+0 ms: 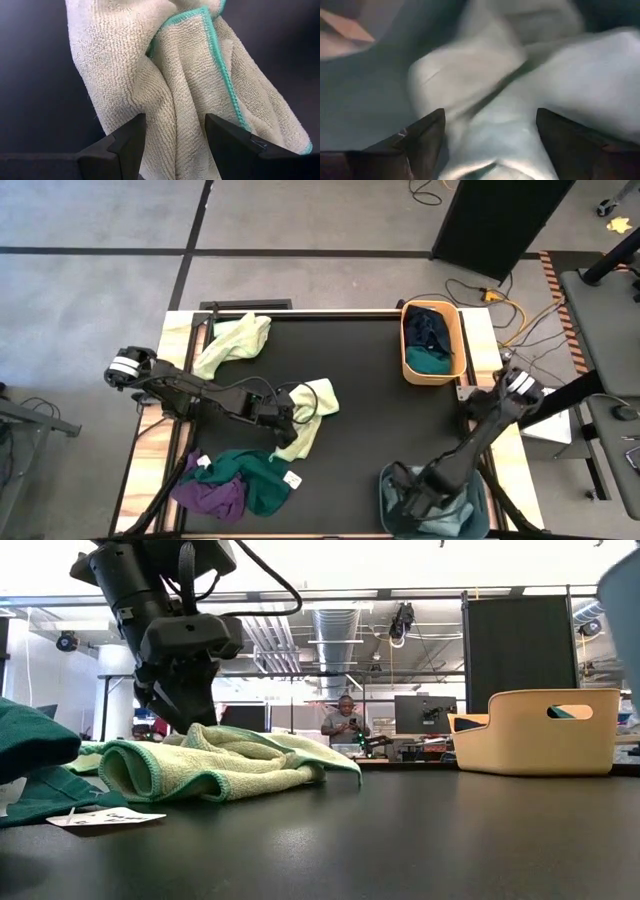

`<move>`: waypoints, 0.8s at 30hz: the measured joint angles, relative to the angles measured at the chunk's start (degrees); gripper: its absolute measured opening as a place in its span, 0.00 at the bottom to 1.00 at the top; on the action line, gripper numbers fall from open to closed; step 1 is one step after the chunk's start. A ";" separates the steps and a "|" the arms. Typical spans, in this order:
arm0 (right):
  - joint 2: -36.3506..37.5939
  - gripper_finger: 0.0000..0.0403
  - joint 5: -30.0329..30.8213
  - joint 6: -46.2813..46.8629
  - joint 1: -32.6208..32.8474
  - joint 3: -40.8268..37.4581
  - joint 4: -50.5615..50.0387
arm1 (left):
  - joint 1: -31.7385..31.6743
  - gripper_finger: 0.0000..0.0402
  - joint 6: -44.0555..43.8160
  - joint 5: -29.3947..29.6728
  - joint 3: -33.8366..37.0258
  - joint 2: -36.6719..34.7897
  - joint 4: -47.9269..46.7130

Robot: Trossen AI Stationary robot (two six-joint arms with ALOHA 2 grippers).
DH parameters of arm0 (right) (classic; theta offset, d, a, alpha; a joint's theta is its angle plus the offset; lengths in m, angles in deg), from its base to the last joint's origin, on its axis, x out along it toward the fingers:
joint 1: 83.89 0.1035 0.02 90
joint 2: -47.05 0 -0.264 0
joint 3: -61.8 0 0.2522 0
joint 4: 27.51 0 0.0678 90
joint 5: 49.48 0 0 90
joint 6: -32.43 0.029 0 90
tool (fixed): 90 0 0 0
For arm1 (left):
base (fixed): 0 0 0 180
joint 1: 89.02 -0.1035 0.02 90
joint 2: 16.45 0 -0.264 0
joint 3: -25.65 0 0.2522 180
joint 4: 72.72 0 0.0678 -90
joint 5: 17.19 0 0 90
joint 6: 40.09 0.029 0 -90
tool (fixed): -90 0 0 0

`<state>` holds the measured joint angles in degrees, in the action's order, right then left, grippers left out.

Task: Sort towels by color in basket
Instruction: Put the light blue towel into the blue bin, then put the light green towel into the blue bin

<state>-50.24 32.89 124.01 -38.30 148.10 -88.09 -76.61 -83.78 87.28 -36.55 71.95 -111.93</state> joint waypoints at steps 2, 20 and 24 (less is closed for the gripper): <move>3.11 0.76 -0.03 -0.27 0.30 1.58 0.44 | -0.35 0.47 1.13 -0.03 -0.23 0.00 0.46; 24.09 0.75 34.82 -25.75 -5.15 7.67 -4.05 | -4.33 0.47 8.64 -6.51 -11.06 20.97 34.22; 22.15 0.77 37.23 -38.21 -10.38 6.70 -6.50 | -4.12 0.47 13.88 -9.07 -19.63 20.85 22.47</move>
<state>-28.10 70.12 85.80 -48.69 154.80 -94.59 -80.73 -69.90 78.21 -56.18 92.80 -89.46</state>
